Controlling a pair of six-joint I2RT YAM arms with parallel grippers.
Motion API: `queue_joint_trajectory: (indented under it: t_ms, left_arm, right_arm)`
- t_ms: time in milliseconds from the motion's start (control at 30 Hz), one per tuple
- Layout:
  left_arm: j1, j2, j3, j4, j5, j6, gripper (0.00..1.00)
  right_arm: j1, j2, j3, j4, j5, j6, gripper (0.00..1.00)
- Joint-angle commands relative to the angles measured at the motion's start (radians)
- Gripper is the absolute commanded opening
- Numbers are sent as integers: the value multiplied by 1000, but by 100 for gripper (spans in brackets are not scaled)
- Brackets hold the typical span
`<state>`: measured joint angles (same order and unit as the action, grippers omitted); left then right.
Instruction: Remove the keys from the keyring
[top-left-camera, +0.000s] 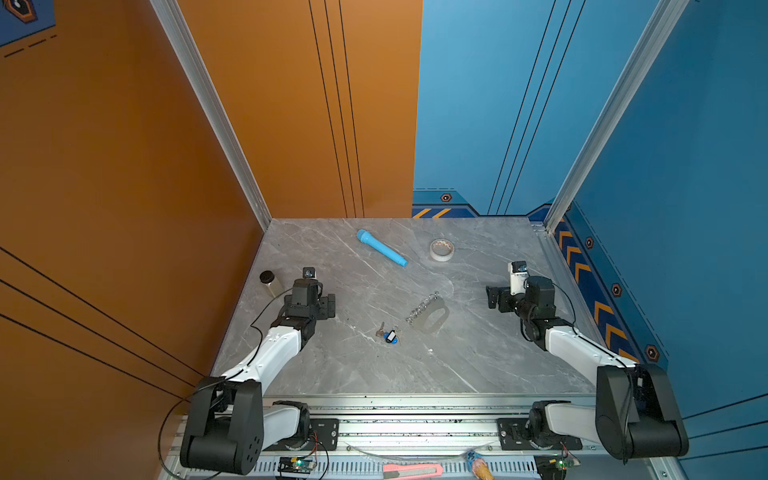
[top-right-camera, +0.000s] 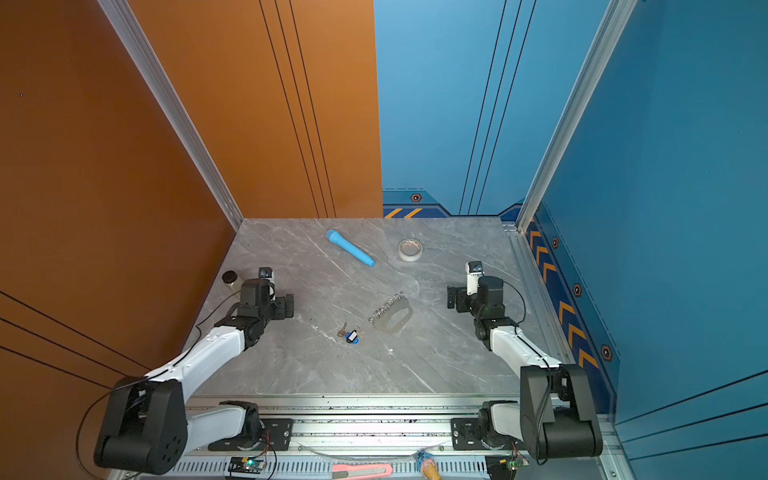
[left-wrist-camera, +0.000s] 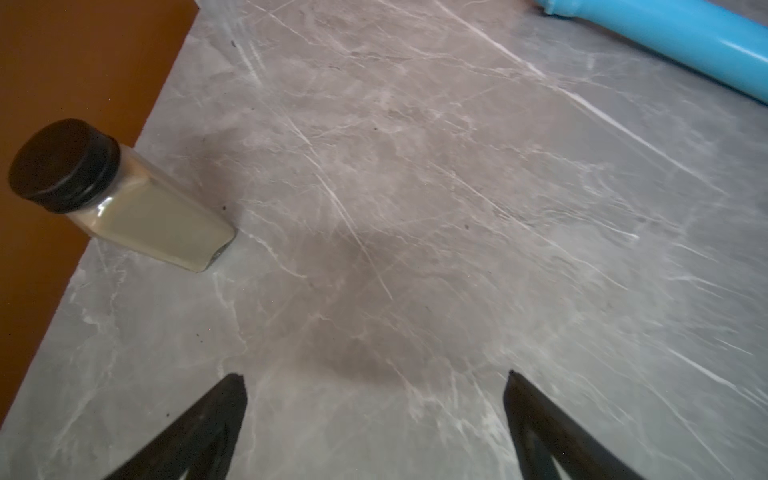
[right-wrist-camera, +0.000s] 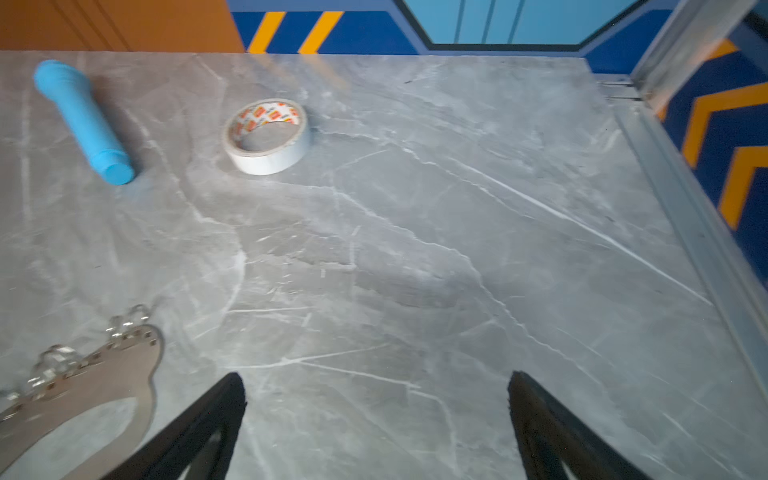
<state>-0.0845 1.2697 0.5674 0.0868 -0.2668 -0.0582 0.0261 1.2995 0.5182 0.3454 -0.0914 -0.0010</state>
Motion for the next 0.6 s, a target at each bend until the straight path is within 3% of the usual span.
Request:
queue_joint_trajectory:
  t_ms: [0,167,333,567]
  left_arm:
    - [6,80,-26,253,-46,36,98]
    - [-8,203,-17,391,-108,36,98]
    - [-24,289,11,477,-168,60,98]
    - [-43,283,-9,503,-157,87,98]
  right_arm:
    - [-25,59,0,172,67,32,100]
    - [-38,73,-44,236,0,27,100]
    - [-7,125,-69,311,63,7,100]
    - [11,120,-90,343,80,-10,100]
